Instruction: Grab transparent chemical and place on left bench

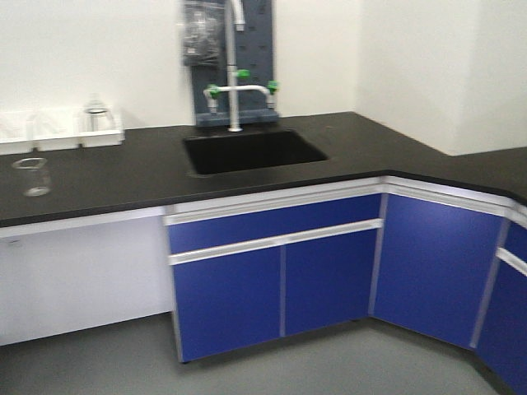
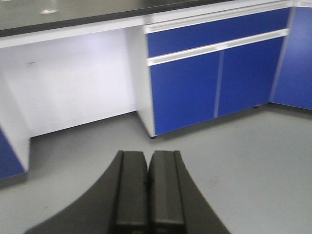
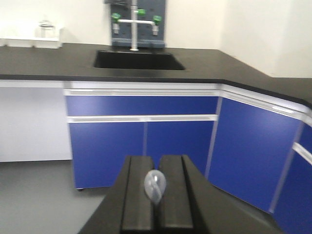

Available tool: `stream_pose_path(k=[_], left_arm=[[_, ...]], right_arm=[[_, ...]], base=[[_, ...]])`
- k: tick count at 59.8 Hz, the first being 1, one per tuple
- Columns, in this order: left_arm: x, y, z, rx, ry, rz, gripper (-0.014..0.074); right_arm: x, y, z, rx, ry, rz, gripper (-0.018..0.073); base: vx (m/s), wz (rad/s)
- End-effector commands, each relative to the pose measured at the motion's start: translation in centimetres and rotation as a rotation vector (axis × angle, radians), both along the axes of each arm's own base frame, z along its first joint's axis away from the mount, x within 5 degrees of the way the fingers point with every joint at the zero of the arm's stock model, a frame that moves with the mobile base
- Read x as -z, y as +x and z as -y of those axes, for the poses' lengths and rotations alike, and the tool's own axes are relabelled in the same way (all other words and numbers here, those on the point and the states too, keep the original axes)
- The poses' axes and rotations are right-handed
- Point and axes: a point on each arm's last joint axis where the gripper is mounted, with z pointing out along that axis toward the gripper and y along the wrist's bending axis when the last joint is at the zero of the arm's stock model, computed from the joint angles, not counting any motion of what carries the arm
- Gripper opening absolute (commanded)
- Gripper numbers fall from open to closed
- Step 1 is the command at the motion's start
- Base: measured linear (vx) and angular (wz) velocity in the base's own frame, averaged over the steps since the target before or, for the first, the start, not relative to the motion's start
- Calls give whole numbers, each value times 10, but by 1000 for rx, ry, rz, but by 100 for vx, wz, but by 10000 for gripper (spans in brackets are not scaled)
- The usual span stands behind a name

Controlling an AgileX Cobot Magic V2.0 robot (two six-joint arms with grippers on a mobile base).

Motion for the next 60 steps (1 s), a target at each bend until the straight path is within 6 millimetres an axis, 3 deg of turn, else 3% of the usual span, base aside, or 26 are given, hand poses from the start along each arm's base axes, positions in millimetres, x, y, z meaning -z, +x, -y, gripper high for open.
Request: stream_pose_path(k=[1, 60], left_arm=[[-3, -1, 0, 1, -14, 81, -3], [-3, -1, 0, 1, -14, 81, -3]], right_arm=[[-13, 0, 4, 46, 6, 71, -1], [-13, 0, 4, 46, 6, 71, -1]], base=[[6, 64], [21, 64]])
